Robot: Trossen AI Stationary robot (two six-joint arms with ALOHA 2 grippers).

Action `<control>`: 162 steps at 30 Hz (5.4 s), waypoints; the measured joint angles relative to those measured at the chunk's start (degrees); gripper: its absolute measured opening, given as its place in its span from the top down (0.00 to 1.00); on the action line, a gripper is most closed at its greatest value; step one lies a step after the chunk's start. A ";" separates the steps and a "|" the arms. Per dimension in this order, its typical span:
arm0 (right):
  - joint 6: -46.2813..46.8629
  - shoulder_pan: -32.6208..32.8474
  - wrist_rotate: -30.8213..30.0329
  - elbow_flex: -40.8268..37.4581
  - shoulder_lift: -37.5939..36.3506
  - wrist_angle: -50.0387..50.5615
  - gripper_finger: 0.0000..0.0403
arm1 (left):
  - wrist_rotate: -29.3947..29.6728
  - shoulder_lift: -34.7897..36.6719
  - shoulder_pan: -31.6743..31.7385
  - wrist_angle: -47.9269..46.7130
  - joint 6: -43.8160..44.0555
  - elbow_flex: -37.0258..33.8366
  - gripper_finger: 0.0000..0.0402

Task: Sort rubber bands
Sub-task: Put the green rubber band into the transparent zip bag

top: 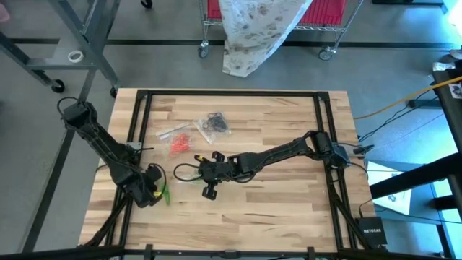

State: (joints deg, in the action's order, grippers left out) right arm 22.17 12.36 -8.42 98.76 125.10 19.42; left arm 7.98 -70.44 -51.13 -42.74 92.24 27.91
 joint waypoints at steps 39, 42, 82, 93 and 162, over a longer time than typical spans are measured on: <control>2.89 0.04 3.51 0.00 0.00 -8.94 1.00 | 21.24 -0.03 10.98 0.94 -69.48 34.44 1.00; 2.86 0.07 3.51 0.00 0.00 -8.96 1.00 | 20.67 -0.01 12.09 -0.01 -76.08 34.44 1.00; 2.80 0.42 3.47 0.00 0.02 -8.92 1.00 | 14.51 -0.25 19.39 0.45 -93.06 30.58 0.81; 1.70 0.42 3.49 0.00 0.02 -8.94 1.00 | 14.43 -0.21 17.24 -8.02 -74.77 38.49 0.65; 1.11 0.42 3.50 -0.04 0.04 -8.92 1.00 | 12.57 -2.26 21.59 2.11 -70.42 30.01 0.78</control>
State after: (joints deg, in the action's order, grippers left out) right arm 23.29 12.78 -4.91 98.72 125.14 10.50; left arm 20.56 -72.70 -29.54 -40.63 21.81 57.92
